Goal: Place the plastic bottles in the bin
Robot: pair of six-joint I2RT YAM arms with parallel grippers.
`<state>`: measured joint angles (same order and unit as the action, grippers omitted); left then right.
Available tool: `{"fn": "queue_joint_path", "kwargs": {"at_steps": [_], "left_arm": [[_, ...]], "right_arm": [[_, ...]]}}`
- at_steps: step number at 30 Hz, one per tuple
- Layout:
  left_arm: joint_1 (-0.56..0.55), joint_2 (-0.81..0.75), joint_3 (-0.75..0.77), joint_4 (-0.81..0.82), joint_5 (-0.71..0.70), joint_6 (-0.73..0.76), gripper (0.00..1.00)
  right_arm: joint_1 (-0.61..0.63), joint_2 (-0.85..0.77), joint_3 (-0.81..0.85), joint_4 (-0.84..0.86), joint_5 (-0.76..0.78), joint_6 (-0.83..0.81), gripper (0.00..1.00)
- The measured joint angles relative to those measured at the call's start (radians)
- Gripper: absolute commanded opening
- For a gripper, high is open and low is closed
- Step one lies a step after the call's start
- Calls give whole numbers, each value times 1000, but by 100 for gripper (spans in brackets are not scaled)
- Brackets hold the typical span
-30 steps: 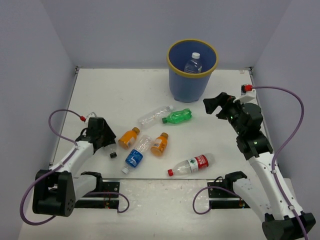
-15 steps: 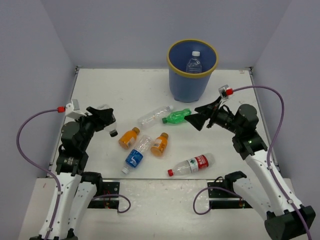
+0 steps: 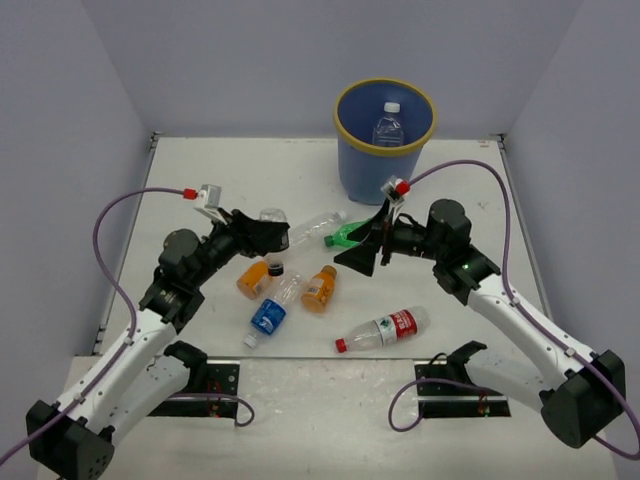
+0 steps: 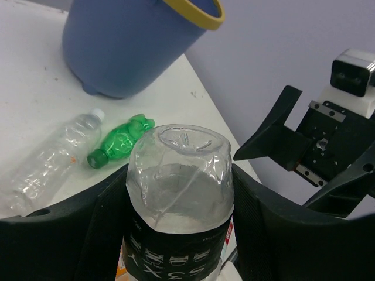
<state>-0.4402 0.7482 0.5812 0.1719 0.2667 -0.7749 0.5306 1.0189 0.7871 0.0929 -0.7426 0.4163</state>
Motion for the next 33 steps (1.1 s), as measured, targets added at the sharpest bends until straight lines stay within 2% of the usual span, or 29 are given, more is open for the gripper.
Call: {"fn": "queue_joint_path", "kwargs": {"at_steps": [8,12,13,14,15,17,18,20,24,28,33], "left_arm": [[-165,157,33,124,-82,-4,5],[-233,182,38,162,-145,-16,5],[-247,183,38,166,-161,-19,5],[-258,184,38,171,-177,-20,5],[-266,184,38,174,-189,-22,9],[-275,184,38,182,-202,-27,36],[-277,183,38,187,-209,-28,54],[-280,182,39,187,-229,-24,100],[-281,168,43,155,-276,-15,100],[-286,140,102,36,-359,13,100],[-283,96,211,-191,-642,30,100]], "right_arm": [[127,151,42,134,-7,27,98],[176,242,25,301,42,93,92],[186,259,19,339,61,105,89],[197,276,12,378,83,120,81],[206,289,7,409,99,133,65],[215,310,4,457,118,153,45],[218,318,3,476,129,159,32],[218,323,-3,506,143,169,22],[226,304,-9,505,211,158,21],[219,233,-8,420,361,126,21],[79,155,56,259,510,94,23]]}}
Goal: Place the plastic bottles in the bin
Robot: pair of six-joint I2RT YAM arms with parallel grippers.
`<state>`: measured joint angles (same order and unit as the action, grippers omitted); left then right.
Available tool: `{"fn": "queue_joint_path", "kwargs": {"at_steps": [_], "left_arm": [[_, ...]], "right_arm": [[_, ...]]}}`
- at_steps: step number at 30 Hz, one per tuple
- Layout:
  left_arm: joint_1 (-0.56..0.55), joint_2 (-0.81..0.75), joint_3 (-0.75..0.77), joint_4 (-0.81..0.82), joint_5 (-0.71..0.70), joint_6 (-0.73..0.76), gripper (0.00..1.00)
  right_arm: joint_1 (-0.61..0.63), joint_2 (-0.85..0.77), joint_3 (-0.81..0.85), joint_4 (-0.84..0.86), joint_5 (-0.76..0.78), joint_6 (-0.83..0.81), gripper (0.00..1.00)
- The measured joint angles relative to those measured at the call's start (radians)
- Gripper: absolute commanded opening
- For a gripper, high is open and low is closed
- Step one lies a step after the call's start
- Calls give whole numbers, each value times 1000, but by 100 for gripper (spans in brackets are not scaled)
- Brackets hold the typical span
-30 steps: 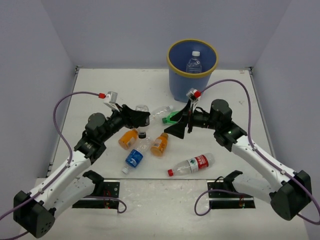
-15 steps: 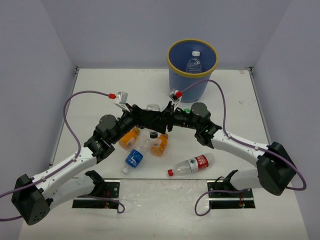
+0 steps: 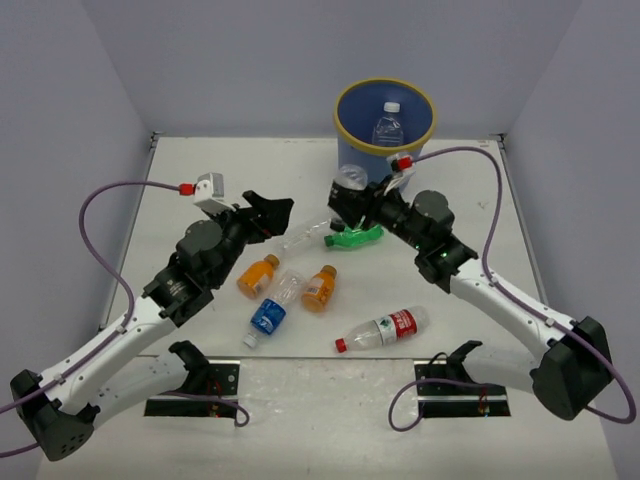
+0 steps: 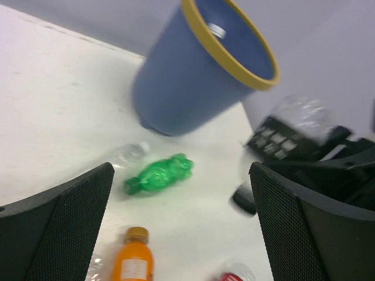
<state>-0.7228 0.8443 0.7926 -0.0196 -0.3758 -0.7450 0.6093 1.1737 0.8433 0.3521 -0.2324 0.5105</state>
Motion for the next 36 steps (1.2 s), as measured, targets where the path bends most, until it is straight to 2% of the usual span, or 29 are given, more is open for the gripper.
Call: {"fn": "queue_joint_path", "kwargs": {"at_steps": [3,5,12,13,14,15,16,20,25,30,36], "left_arm": [[20,-8,12,-105,-113,-5,100],[48,-2,11,-180,-146,-20,100],[219,21,-119,-320,-122,-82,100],[227,27,-134,-336,-115,-87,100],[229,32,-144,-350,-106,-90,100],[230,37,-152,-362,-96,-94,100],[230,42,-154,-370,-88,-97,100],[230,61,-156,-392,-72,-105,100],[230,75,-166,-403,-54,-108,100],[230,102,-190,-400,-20,-102,100],[230,136,-225,-360,38,-64,100]], "right_arm": [[-99,11,123,-105,84,-36,24],[-139,44,246,-175,136,-72,30],[-229,279,647,-242,326,-186,43],[-237,320,694,-266,350,-196,58],[-242,367,748,-289,370,-204,78],[-247,417,803,-310,389,-212,89],[-250,455,841,-341,411,-215,97],[-252,562,931,-442,504,-222,99],[-252,553,915,-517,553,-224,99],[-252,446,845,-553,555,-229,99],[-252,214,684,-593,555,-224,99]]}}
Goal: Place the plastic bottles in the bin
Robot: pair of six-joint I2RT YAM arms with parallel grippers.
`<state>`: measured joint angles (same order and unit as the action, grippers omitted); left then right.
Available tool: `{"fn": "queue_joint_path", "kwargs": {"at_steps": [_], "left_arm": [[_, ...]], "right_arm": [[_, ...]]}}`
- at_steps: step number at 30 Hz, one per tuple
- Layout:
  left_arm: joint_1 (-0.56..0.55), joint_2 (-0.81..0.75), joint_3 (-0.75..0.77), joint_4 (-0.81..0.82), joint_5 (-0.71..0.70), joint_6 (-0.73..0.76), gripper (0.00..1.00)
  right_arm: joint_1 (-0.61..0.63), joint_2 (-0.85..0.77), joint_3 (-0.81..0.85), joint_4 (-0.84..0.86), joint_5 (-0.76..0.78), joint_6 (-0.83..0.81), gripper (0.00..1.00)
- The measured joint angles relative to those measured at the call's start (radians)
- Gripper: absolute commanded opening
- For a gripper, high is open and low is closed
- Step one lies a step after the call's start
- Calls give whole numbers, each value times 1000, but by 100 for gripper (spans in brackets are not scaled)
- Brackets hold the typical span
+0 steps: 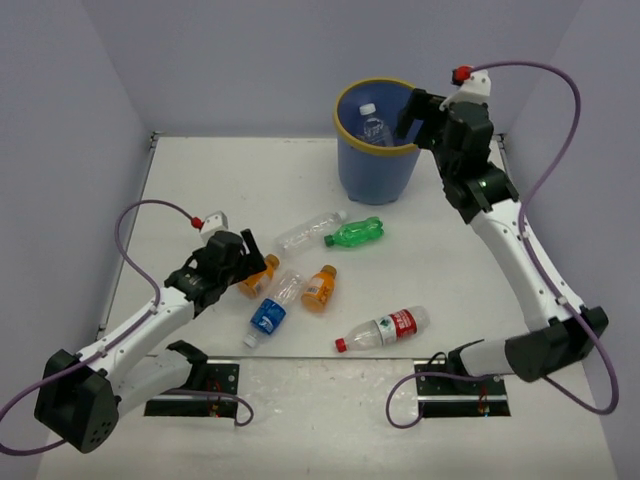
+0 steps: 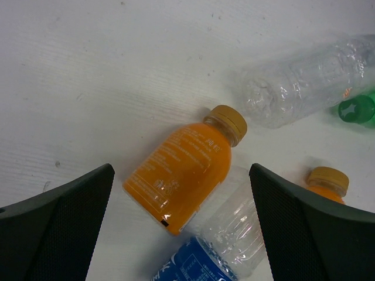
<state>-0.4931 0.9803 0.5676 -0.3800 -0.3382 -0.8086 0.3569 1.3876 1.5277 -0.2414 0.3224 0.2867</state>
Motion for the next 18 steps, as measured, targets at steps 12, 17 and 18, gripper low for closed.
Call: {"fn": "queue_joint_path", "kwargs": {"at_steps": [12,17,18], "left_arm": [[0,145,-36,81,54,70,100],[0,153,-92,96,85,72,99],[0,153,-101,96,92,72,96]], "right_arm": [[0,-312,-445,-46,-88,104,99],[0,-317,-474,-68,-64,112,99],[0,-317,-474,-68,-58,113,99]]}}
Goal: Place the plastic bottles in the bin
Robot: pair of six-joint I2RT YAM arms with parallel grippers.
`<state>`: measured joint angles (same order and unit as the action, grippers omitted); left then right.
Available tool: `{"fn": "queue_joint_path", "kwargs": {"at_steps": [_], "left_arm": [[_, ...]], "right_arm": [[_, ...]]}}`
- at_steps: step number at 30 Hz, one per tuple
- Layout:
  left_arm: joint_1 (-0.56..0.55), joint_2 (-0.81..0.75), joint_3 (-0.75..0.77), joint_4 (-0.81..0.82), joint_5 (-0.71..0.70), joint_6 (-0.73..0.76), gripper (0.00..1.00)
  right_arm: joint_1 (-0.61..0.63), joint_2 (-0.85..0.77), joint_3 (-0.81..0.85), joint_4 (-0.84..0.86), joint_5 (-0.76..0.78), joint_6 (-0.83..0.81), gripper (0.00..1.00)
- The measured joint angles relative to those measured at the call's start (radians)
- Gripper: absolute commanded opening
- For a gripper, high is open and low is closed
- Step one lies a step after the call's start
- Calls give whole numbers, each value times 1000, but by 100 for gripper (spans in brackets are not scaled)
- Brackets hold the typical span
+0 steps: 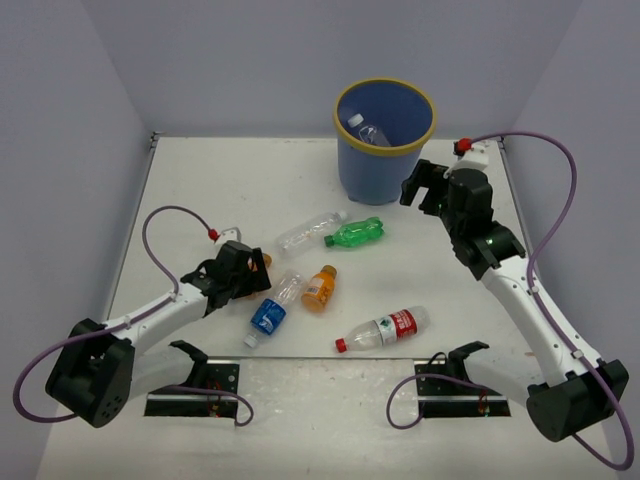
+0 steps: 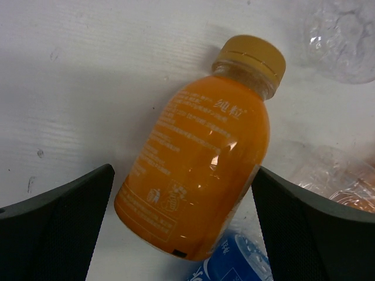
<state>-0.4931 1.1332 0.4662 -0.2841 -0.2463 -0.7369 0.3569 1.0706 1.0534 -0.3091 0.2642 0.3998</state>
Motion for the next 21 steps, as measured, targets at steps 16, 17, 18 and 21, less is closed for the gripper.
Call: {"fn": "queue_joint_path", "kwargs": {"at_steps": [16,17,18,21], "left_arm": [[-1,-7,50,-21,10,24,12],[-1,-11,68,-35,1,24,11],[-1,-16,88,-54,-12,23,10],[-1,-38,184,-122,-70,23,1]], "right_arm": [[0,-84,-68,-24,-128,9,99],[0,-94,-71,-23,-143,9,99],[0,-103,-75,-20,-164,7,99],[-2,-125,-86,2,-255,6,99]]}}
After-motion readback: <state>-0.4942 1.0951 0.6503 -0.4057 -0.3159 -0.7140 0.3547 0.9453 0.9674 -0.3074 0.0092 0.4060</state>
